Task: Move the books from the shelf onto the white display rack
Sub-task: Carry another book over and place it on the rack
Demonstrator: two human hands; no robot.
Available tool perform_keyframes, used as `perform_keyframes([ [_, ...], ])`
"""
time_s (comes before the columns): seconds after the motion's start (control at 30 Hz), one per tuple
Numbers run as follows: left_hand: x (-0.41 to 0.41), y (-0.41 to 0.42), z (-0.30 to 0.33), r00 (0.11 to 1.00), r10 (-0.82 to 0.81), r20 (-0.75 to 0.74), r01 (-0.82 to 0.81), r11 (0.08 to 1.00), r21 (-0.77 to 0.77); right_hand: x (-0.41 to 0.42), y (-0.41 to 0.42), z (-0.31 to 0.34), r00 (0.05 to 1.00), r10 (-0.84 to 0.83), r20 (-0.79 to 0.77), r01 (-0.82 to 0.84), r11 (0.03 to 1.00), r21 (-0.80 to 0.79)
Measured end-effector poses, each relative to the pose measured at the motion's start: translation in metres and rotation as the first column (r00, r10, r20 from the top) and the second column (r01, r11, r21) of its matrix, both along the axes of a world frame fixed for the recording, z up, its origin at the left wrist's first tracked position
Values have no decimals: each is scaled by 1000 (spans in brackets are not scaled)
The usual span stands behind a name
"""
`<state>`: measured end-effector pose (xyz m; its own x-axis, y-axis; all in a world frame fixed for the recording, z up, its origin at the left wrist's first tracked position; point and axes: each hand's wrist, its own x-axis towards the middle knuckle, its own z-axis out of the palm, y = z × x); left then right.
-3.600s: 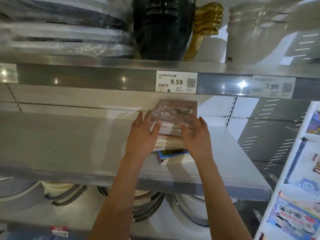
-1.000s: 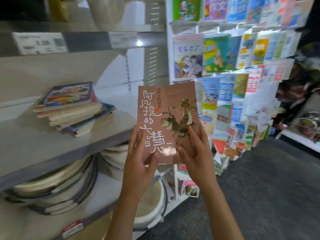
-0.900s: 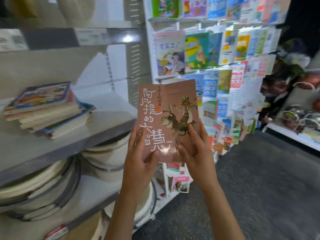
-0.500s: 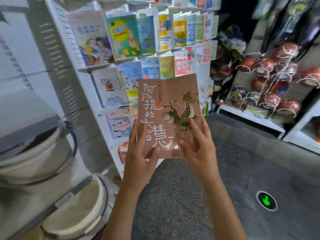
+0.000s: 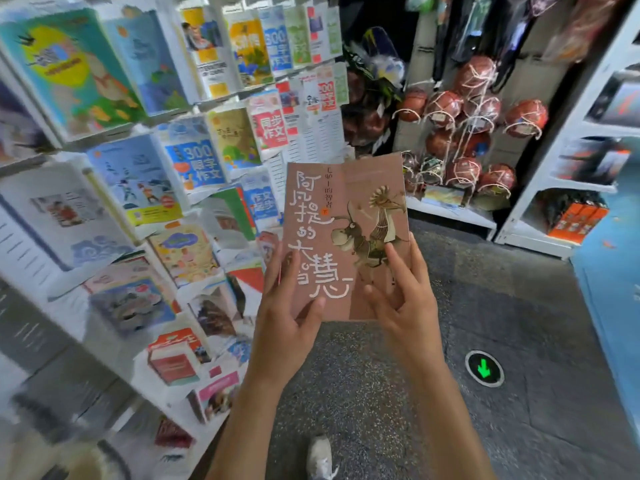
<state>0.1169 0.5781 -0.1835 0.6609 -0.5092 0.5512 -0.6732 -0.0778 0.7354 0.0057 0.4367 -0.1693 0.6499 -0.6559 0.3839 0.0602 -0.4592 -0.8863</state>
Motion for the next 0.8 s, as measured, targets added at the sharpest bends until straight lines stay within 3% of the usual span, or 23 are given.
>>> perform_keyframes([
  [0.17,66,-88,2,998,-66,14,66,998,-1,53,-82,4,993,-111,-27,106,984,-140],
  [0.47,189,-207,10,996,-90,-19,90,996,7,175,-202,14,990,-127,-68,111,972,-208],
  [0.8,283,-309,-20,996,-47,-75,49,999,22,275,-316,-16,993,-41,-115,25,990,-137],
])
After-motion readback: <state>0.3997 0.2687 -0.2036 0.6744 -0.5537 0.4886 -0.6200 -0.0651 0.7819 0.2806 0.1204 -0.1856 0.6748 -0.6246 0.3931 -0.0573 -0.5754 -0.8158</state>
